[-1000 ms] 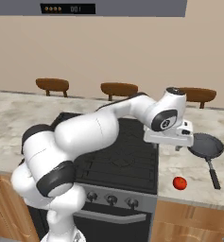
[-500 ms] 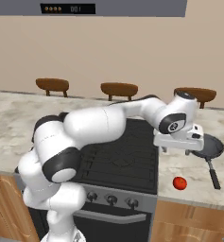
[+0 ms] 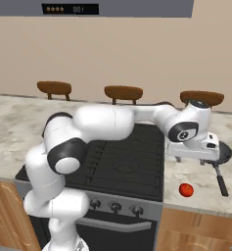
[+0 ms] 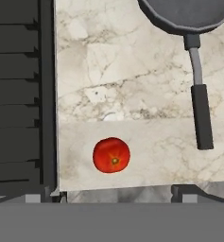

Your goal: Place the pan on the front left burner on the stove. Then place the tomato and the onion in the pan and turn on the front left burner.

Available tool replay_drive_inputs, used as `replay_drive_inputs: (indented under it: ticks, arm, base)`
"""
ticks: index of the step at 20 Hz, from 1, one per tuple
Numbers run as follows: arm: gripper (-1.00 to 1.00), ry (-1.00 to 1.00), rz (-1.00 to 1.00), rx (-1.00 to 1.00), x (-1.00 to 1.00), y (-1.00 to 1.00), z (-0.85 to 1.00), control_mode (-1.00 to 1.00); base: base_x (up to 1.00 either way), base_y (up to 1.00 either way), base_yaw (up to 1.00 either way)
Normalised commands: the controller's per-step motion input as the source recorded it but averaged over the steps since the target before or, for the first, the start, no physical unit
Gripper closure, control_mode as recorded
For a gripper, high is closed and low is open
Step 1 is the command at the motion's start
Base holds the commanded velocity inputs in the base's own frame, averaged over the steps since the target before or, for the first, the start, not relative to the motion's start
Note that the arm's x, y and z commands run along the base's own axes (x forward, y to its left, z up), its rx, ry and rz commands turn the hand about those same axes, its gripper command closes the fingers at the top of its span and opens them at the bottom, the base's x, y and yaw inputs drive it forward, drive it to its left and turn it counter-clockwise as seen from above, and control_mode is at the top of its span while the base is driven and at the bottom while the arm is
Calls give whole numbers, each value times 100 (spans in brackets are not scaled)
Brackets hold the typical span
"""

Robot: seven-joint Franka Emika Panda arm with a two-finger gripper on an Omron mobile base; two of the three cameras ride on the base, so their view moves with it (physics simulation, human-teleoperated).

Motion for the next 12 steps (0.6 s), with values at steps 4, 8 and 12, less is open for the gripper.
replay_drive_inputs:
  ticks: [4,8,12]
  arm:
    - [-100,0,-1,0,0,-28,-10,-100]
    - [-100,0,0,-1,0,-25,-7,-100]
    - [-100,0,-1,-1,0,-24,-8,-100]
  base:
    - [0,0,0]
    - [0,0,0]
    - [0,0,0]
